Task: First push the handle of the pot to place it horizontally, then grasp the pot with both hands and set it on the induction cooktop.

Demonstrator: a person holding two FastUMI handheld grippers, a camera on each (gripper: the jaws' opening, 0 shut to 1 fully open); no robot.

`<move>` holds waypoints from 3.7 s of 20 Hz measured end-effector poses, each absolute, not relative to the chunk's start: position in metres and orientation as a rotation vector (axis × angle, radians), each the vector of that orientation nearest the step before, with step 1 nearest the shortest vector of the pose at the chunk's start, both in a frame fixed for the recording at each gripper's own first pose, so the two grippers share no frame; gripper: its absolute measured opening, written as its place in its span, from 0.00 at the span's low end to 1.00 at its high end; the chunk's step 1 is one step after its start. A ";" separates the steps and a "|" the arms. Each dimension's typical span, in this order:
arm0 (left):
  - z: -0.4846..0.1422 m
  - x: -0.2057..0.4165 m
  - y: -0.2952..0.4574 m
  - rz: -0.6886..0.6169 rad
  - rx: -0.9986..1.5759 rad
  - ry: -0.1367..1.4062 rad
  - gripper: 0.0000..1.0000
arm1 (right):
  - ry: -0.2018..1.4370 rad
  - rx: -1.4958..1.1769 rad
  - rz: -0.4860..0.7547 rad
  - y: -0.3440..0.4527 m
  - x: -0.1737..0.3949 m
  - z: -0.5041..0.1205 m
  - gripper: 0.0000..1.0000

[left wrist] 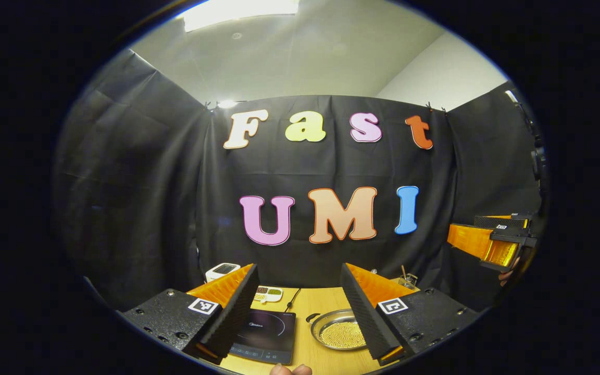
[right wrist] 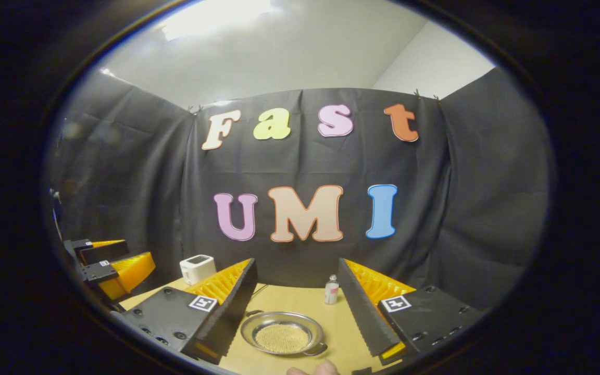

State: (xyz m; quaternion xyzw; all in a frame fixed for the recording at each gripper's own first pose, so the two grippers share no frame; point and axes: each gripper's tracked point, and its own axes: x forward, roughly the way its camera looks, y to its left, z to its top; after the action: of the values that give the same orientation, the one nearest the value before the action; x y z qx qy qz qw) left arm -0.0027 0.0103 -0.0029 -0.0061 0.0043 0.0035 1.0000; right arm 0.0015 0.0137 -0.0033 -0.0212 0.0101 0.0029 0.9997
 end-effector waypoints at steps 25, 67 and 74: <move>-0.006 0.000 0.039 -0.042 -0.031 -0.005 0.95 | 0.182 -0.025 0.017 0.040 0.021 -0.055 0.00; -0.146 0.120 0.020 0.158 -0.037 0.384 0.97 | 1.223 -0.022 0.425 -0.021 0.032 -0.466 0.03; -0.151 0.125 0.019 0.156 -0.037 0.395 0.94 | 1.228 0.015 0.366 -0.032 0.043 -0.468 0.03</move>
State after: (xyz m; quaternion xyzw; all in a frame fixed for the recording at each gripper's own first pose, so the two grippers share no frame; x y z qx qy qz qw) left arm 0.1249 0.0187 -0.1515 -0.0186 0.1962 0.0774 0.9773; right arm 0.0432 -0.0318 -0.4677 0.0069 0.5728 0.1706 0.8017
